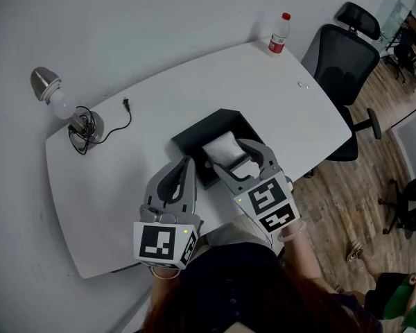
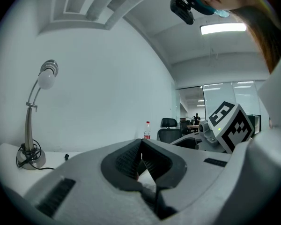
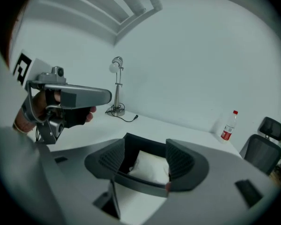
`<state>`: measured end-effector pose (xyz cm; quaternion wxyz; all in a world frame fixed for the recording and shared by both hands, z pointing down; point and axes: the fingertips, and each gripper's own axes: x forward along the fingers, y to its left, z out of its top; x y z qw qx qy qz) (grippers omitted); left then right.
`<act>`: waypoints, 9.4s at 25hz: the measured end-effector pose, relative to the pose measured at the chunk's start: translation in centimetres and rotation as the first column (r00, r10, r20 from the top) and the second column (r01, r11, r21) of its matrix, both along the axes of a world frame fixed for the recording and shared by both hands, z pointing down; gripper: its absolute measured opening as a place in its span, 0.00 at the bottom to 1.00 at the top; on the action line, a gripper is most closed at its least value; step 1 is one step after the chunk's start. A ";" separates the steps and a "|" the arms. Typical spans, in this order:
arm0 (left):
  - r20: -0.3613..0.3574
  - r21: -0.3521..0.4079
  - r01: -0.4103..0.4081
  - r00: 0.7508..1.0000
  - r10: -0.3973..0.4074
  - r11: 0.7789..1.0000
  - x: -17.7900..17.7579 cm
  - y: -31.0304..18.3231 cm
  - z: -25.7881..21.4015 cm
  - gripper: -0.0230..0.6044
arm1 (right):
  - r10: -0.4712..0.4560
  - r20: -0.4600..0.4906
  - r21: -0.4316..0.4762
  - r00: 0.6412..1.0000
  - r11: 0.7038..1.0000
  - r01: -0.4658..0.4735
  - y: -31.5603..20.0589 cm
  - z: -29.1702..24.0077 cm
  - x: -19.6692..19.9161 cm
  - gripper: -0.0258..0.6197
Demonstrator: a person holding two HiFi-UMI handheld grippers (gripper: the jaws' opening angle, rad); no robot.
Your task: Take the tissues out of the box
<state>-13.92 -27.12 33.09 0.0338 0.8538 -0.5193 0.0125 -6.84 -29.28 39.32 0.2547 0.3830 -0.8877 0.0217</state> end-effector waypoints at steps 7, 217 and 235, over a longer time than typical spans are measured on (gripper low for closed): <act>-0.009 -0.010 -0.004 1.000 0.004 1.000 -0.3 -2.0 0.4 0.08 | -0.021 -0.089 -0.098 0.996 0.995 0.012 -1.3 2.9 -0.5 0.48; 0.054 0.112 0.229 0.970 -0.236 0.967 8.1 23.4 -3.6 0.08 | -0.003 0.244 0.354 0.970 0.931 -0.086 22.3 -10.9 11.7 0.47; 0.082 0.122 0.253 0.961 -0.264 0.960 12.3 29.0 -4.4 0.08 | -0.056 0.272 0.401 0.961 0.914 -0.060 28.4 -12.4 15.4 0.46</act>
